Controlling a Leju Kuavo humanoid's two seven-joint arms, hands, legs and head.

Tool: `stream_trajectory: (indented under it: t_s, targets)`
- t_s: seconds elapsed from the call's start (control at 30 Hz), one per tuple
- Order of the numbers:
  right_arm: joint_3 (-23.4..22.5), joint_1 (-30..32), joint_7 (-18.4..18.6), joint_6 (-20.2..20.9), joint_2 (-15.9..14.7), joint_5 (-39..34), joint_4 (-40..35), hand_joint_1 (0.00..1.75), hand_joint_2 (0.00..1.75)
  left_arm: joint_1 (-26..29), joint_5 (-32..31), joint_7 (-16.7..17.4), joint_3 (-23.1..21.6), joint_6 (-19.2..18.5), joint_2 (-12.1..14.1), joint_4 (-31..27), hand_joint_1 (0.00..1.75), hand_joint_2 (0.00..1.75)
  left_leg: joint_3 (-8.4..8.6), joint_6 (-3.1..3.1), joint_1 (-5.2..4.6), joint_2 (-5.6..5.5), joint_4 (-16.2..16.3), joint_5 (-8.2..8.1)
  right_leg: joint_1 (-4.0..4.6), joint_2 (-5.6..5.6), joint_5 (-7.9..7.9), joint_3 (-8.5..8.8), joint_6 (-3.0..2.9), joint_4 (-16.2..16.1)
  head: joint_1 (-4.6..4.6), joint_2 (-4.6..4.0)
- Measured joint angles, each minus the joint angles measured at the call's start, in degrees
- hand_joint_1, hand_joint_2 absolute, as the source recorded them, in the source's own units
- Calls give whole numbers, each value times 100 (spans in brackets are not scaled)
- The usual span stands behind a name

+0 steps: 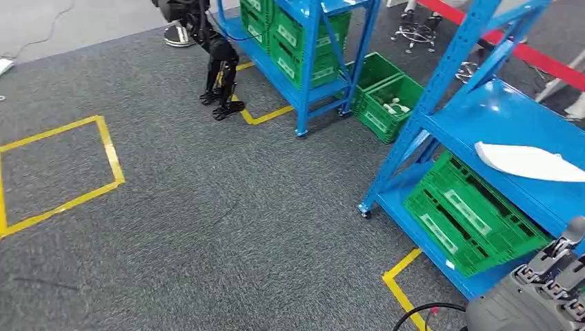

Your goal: Take the parts from the cabinet and place them on the table.

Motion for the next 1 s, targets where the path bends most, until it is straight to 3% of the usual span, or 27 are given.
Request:
stream_trajectory:
  t_s: [0.03, 0.07, 0.1, 0.17, 0.2, 0.23, 0.27, 0.3, 0.37, 0.4, 0.43, 0.53, 0.57, 0.6, 0.63, 0.7, 0.73, 0.77, 0.83, 0.9, 0.93, 1.0]
  targets:
    - [0, 0, 11, 0, -2, 9, 0, 0, 0, 7, -15, 4, 0, 6, 9, 0, 0, 0, 15, 1, -14, 103, 0, -24, -3, -4, -68, -205, 5, 342, 2, 0]
    - [0, 3, 15, 0, 0, 13, 0, 0, 0, 7, -31, 11, 0, 9, 11, 0, 0, 0, 42, -5, -25, 177, 0, -48, -7, -5, 7, -263, -2, 411, 0, 0]
    - [0, 4, 20, 0, 0, 15, 0, 0, 0, 3, -46, 13, 0, 15, 13, 0, 0, 0, 75, -15, -34, 229, 0, -76, -7, -6, 205, -193, -22, 239, 0, 0]
    - [0, 12, 37, 0, 0, 26, -9, 0, 0, -25, -68, 11, 0, 24, 4, 0, 0, 0, 169, -29, -51, 278, -1, -130, 11, -8, 815, 253, -110, -710, 0, 0]
    - [0, 10, 48, 0, 0, 28, -13, 0, 0, -37, -83, 11, 0, 26, -6, -2, 0, 0, 191, -35, -41, 281, -13, -155, 42, -25, 1012, 484, -184, -1218, 2, 0]
    - [0, 7, 52, 0, 0, 29, -15, 0, 0, -46, -90, 11, 0, 26, -31, -7, 0, 0, 173, -54, -21, 284, -33, -159, 76, -74, 880, 563, -252, -1261, -24, 0]
    - [2, 13, 57, 0, 2, 33, -24, 0, 0, -54, -96, 11, 0, 35, -24, -4, 0, 0, 162, -90, -17, 255, -17, -150, 107, -89, 891, 591, -291, -1384, 5, 0]
    - [2, 14, 57, 0, 2, 33, -22, 0, 0, -58, -115, 9, 0, 31, -48, -15, 0, 0, 144, -115, -16, 255, -17, -145, 128, -93, 844, 593, -300, -1422, 48, 0]
    - [2, 12, 57, 0, 4, 33, -26, 0, 0, -66, -118, 9, 0, 35, -61, -15, 0, 0, 216, -192, -22, 256, -82, -145, 131, -85, 844, 646, -322, -1524, 46, 0]
    - [0, 19, 57, 0, 11, 35, -35, 0, 0, -71, -120, 11, -2, 35, -52, -15, 0, 0, 230, -216, 6, 80, -44, -200, 70, -97, 886, 753, -298, -1628, 44, 0]
    - [-2, -1, 57, 0, 13, 37, -35, 0, 0, -71, -125, 9, -2, 35, -52, -15, 0, 0, 160, -211, 1, -132, 124, -310, 60, -90, 882, 814, -326, -1681, 31, 0]
    - [-2, -13, 57, 0, 22, 35, -33, 0, 0, -71, -142, 4, 0, 50, -39, -13, 0, 0, -601, -244, -8, -160, 1393, -809, 67, -66, 840, 846, -372, -1678, -4, 0]
    - [-2, -19, 57, 0, 22, 33, -31, 0, 0, -99, -149, 4, 0, 59, -35, -13, 0, 0, -766, -250, -15, -142, 1591, -790, 73, -41, 828, 859, -368, -1672, -4, 0]
    - [-2, -27, 57, 0, 22, 33, -22, 0, 0, -97, -151, 11, 2, 61, -28, -13, 0, 0, -782, -254, -16, -120, 1503, -589, 73, -2, 802, 892, -361, -1667, -7, 0]
    - [-2, -32, 57, 0, 22, 33, -22, 0, 0, -94, -151, 15, 0, 63, -24, -13, 0, 0, -681, -248, -15, -116, 1220, -326, 71, 28, 771, 928, -352, -1657, -11, 0]
    - [0, -54, 57, 0, 22, 33, -22, 0, 0, -82, -151, 35, 0, 61, -20, -13, 0, 0, -285, -235, -12, -157, 303, 277, 54, 98, 691, 1001, -307, -1606, -15, 0]
    - [0, -57, 59, 0, 22, 33, -20, 0, 0, -84, -151, 37, 0, 61, -15, -11, 0, 0, -201, -218, -13, -268, 175, 167, 56, 108, 650, 988, -272, -1585, -13, 0]
    - [0, -76, 63, 0, 22, 31, -22, 0, 0, -84, -151, 37, 2, 59, -15, -15, 0, 0, -139, -181, -19, -285, 7, 119, 72, 147, 611, 967, -220, -1521, -22, 0]
    - [-2, -84, 63, 0, 22, 31, -22, 0, 0, -58, -151, 41, 0, 57, -7, -13, 0, 0, -145, -118, -46, -265, 37, 109, 50, 168, 633, 956, -179, -1580, -22, 0]
    - [-2, -90, 63, 0, 22, 31, -22, 0, 0, -46, -153, 37, 0, 55, -13, -15, 0, 0, -125, -59, 9, -210, -10, 118, 41, 188, 576, 958, -134, -1542, -17, 0]
    - [0, -96, 63, 0, 22, 33, -24, 0, 0, -46, -155, 37, 0, 55, -9, -15, 0, 0, -104, -39, 3, -182, -10, 112, 44, 111, 479, 909, -91, -1398, -5, 0]
    - [0, -122, 66, 0, 22, 33, -22, 0, 0, -41, -162, 35, 0, 55, -13, -15, 0, 0, -86, 7, -4, -91, -10, 80, 14, 32, 63, 482, -28, -563, 11, 0]
